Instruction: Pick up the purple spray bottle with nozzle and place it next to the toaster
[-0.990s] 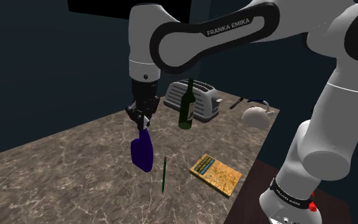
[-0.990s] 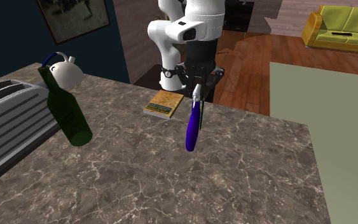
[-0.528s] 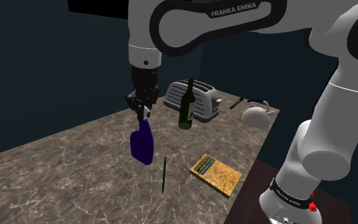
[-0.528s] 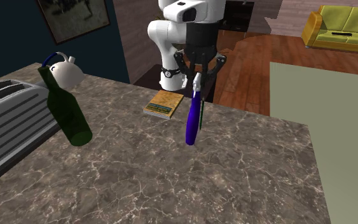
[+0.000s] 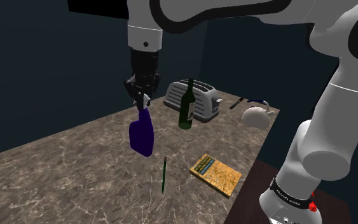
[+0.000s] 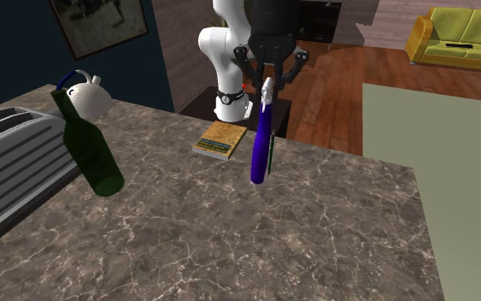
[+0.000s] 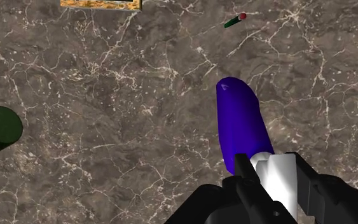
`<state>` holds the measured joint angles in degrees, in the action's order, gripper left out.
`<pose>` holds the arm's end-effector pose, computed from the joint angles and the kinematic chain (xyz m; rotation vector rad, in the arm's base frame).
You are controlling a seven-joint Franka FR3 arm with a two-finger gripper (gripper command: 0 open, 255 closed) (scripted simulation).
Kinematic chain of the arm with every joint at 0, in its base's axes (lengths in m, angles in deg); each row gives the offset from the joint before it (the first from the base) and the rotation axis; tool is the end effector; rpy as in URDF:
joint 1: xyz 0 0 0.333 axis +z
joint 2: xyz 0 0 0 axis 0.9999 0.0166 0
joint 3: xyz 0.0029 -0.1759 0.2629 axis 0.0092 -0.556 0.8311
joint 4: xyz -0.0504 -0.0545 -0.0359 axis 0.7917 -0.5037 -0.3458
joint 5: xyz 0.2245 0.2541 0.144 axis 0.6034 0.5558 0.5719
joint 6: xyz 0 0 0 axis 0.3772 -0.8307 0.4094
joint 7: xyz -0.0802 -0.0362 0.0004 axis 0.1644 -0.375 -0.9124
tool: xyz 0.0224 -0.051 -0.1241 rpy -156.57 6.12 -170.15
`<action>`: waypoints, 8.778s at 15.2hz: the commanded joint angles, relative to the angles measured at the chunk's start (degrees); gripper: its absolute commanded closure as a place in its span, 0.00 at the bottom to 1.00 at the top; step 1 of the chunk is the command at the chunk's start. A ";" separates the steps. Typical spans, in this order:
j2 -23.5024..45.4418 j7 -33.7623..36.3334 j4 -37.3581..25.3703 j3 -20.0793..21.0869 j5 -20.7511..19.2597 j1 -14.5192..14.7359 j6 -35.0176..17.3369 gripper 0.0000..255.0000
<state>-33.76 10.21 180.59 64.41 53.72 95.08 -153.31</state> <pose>0.4619 0.2857 0.5319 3.1357 0.1708 0.0609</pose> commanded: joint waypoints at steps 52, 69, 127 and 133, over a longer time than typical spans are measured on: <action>-13.54 -28.12 -12.22 -15.48 3.59 -12.76 25.24 1.00; -12.93 -53.55 -12.78 -32.00 0.66 -21.33 25.54 1.00; 1.11 -81.19 2.40 -47.24 3.34 -33.17 -2.90 1.00; 1.54 -81.44 6.53 -47.25 3.56 -33.18 -7.44 1.00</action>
<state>-32.36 -71.13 186.56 17.19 57.21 61.93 -160.00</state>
